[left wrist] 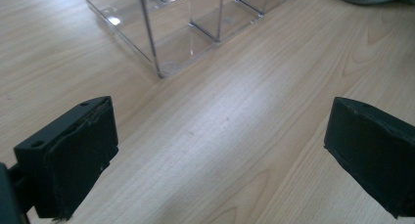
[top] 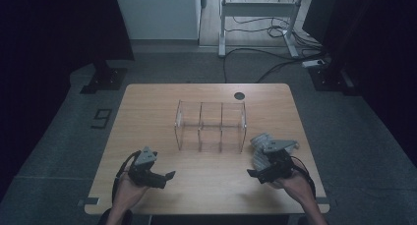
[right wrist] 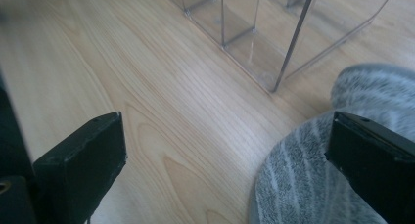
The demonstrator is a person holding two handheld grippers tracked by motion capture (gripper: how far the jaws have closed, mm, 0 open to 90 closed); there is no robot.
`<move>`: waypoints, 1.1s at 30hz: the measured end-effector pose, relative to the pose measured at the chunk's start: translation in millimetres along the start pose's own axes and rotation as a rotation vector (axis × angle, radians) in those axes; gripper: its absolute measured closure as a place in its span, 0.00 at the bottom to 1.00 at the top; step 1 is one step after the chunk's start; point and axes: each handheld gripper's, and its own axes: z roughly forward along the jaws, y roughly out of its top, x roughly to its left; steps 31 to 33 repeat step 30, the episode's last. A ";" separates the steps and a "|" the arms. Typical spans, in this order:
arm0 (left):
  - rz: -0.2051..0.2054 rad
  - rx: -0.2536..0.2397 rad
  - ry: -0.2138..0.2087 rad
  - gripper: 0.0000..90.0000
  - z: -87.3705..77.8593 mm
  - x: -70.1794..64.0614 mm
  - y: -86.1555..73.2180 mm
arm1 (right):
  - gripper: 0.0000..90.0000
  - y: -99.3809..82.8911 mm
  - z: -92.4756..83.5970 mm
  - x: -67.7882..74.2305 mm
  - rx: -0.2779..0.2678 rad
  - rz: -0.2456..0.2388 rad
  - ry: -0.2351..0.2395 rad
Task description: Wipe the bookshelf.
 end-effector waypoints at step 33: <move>0.066 0.217 -0.034 0.00 54.1 -11.3 -30.1 | 0.00 -34.3 68.2 11.1 0.216 -0.071 -0.047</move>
